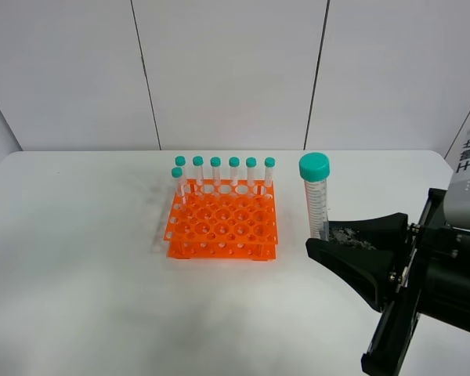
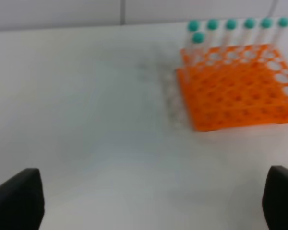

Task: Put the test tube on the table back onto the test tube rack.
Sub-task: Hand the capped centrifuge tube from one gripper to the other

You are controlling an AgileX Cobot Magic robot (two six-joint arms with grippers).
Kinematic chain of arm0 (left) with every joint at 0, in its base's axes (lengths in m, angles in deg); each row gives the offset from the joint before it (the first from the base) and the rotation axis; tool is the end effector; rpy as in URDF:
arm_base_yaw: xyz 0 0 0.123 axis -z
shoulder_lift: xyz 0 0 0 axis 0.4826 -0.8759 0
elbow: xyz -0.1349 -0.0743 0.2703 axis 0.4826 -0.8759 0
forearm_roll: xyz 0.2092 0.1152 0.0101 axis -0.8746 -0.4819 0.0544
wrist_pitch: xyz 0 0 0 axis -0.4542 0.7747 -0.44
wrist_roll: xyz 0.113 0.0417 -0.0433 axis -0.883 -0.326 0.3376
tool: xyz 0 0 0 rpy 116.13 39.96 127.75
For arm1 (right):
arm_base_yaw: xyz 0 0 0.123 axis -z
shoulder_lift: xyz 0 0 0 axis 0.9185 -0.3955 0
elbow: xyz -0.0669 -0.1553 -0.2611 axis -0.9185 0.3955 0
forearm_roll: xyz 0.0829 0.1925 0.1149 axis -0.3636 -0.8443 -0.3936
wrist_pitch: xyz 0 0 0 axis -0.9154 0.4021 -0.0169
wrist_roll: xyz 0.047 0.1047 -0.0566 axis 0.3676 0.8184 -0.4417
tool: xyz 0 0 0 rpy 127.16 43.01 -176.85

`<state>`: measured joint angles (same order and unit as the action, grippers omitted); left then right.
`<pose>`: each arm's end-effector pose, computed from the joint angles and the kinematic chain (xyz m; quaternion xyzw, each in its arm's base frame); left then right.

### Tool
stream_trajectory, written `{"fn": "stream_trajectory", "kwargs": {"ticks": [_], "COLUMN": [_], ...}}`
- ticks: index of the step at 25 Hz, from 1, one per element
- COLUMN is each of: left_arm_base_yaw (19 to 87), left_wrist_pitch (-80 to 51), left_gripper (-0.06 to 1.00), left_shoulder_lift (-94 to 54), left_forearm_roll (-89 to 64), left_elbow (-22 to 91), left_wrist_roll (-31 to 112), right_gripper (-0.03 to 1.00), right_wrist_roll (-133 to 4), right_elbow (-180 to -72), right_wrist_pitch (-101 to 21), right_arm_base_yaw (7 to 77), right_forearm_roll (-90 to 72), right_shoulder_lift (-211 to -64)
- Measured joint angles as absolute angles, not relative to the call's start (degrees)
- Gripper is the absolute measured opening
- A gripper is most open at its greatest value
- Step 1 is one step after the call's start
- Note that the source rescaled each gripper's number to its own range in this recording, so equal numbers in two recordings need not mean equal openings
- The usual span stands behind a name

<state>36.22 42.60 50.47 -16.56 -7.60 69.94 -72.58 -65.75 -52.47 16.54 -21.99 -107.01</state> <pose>-0.0225 -0.0159 0.3004 0.0959 0.8179 -0.0952 0.5592 0.1021 0.1187 0.2756 -0.3937 0.6901 0.2009 0.5731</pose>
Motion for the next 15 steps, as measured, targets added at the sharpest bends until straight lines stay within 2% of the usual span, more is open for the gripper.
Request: {"fn": "stream_trajectory", "kwargs": {"ticks": [9,15], "left_arm_base_yaw": [36.7,36.7], "left_wrist_pitch": [35.5,36.4], "left_gripper": [1.0,1.0], "left_shoulder_lift": [46.6,41.7], "left_forearm_roll": [11.5,23.1], "left_elbow": [-5.8,-5.8], "left_wrist_roll": [46.1,37.3], "right_gripper": [0.02,0.02], "right_wrist_roll": [-72.6,-72.6], "right_elbow": [-65.7,-65.7], "right_wrist_pitch": [-52.5,-52.5], "right_arm_base_yaw": [16.5,16.5], "right_forearm_roll": [-21.7,-21.7], "right_shoulder_lift": [-107.0,-107.0]}}
